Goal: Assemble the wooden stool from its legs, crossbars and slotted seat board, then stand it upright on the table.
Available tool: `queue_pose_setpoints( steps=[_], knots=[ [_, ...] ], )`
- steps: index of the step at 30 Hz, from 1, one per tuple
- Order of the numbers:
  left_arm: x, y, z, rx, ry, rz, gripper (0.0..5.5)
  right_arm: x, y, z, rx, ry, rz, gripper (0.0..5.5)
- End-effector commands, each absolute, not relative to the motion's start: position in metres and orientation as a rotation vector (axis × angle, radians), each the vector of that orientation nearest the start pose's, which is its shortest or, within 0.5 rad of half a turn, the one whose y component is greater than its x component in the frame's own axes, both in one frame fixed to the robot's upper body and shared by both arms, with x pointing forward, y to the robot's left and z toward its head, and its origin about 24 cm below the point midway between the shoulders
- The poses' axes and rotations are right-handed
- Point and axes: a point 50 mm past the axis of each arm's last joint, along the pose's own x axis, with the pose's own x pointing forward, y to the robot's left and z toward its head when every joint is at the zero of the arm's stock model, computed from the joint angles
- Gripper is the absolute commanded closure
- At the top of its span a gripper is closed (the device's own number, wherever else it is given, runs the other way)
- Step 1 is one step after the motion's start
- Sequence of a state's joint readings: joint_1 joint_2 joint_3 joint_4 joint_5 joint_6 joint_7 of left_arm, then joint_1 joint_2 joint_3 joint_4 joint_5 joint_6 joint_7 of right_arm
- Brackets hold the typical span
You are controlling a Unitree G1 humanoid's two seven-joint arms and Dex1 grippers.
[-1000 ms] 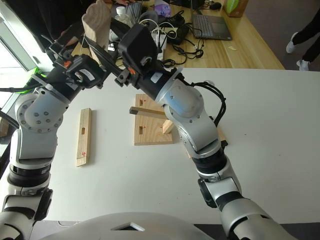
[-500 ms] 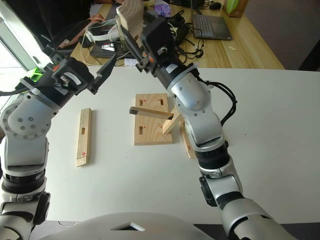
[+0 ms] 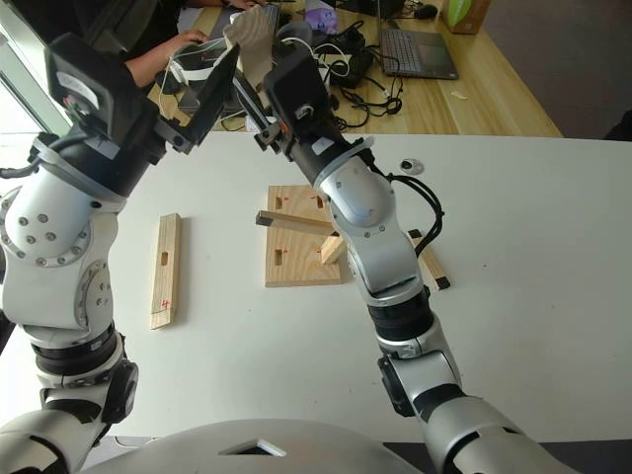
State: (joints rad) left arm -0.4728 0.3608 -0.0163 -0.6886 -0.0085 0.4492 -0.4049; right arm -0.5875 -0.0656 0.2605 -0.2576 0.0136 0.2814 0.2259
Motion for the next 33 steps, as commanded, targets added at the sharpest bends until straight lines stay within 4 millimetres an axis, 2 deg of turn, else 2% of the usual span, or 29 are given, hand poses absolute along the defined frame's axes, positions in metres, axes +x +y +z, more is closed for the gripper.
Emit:
queue_pose_setpoints(
  steps=[1,7,13,27,33],
  knots=[
    [0.247,0.121,0.253,0.514,-0.589,-0.504,1.96,0.28,-0.035,0.224,-0.175,-0.53,0.669,3.5],
    [0.248,0.115,0.239,0.606,-0.539,-0.548,1.96,0.276,-0.031,0.224,-0.188,-0.54,0.697,3.5],
    [0.254,0.12,0.24,0.638,-0.538,-0.495,1.96,0.272,-0.027,0.221,-0.224,-0.546,0.725,3.5],
    [0.256,0.122,0.238,0.686,-0.559,-0.488,4.2,0.267,-0.024,0.222,-0.227,-0.562,0.75,3.5],
    [0.258,0.126,0.237,0.668,-0.539,-0.476,4.32,0.267,-0.024,0.223,-0.248,-0.581,0.747,3.5]
  ],
)
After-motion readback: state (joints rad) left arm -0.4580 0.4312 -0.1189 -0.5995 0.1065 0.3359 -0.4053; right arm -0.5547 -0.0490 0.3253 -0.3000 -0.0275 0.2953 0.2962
